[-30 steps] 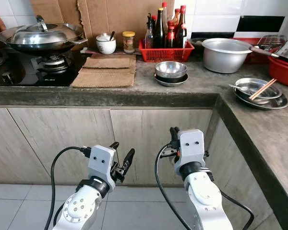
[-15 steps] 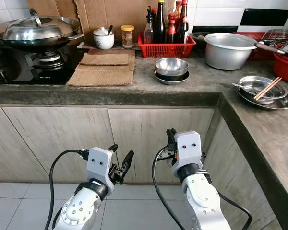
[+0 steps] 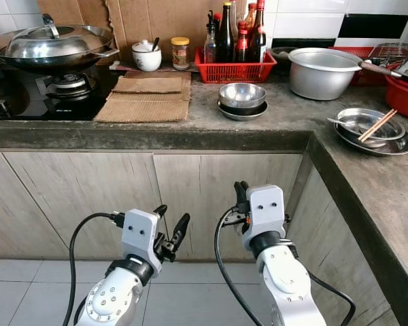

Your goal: Kitchen organization

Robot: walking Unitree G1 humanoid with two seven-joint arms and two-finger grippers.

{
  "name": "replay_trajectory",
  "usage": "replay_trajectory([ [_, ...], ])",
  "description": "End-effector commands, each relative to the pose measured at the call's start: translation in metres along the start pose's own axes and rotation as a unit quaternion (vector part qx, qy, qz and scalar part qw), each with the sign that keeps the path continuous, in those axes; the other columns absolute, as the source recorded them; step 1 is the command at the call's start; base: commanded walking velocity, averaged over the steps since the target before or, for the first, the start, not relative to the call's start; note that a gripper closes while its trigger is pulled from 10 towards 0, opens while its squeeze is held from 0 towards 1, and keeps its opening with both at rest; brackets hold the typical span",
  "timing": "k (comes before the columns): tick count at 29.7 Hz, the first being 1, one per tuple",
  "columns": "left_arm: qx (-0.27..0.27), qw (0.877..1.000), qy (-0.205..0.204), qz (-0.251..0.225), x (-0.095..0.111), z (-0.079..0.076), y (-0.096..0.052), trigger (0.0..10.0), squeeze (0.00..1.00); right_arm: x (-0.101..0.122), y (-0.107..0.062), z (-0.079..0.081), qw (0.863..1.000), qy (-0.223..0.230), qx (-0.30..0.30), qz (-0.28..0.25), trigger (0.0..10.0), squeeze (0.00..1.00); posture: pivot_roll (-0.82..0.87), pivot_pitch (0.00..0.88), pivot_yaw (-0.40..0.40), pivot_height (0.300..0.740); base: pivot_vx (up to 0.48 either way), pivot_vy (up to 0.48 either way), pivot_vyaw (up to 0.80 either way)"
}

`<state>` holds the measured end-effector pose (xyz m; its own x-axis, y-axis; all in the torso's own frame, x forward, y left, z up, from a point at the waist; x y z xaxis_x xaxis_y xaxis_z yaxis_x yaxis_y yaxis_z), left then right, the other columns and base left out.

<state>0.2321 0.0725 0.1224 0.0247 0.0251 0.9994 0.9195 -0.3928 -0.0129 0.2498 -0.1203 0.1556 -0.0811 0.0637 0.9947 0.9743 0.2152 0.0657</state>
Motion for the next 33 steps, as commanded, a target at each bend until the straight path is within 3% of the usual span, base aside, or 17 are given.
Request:
replay_trajectory([
  [1,-0.005,1.0,0.0,-0.007,0.0028,-0.0015,-0.0036,10.0,0.0,-0.0002,-0.0031,0.0009,1.0,0.0,0.004,-0.003,10.0,0.0,-0.01,0.0,-0.041,0.74,0.0,0.0,0.0],
  [33,-0.009,1.0,0.0,-0.003,0.0008,-0.0037,-0.004,10.0,0.0,-0.0002,-0.0023,0.0001,1.0,0.007,-0.005,-0.006,10.0,0.0,-0.01,0.0,-0.045,0.74,0.0,0.0,0.0],
])
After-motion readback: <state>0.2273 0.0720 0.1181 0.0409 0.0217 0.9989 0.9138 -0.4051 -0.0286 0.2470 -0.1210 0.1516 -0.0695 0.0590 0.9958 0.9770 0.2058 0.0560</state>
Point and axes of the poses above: a point about 5 cm out from each wrist's last joint towards the gripper, its own y axis pointing out of the wrist towards the gripper, its own x axis along the axis of the wrist's last joint, z = x × y, the point moved 1 cm from there along y, pointing out of the wrist towards the gripper, and after that the axes turned 2 degrees about -y, right-handed, at the moved point
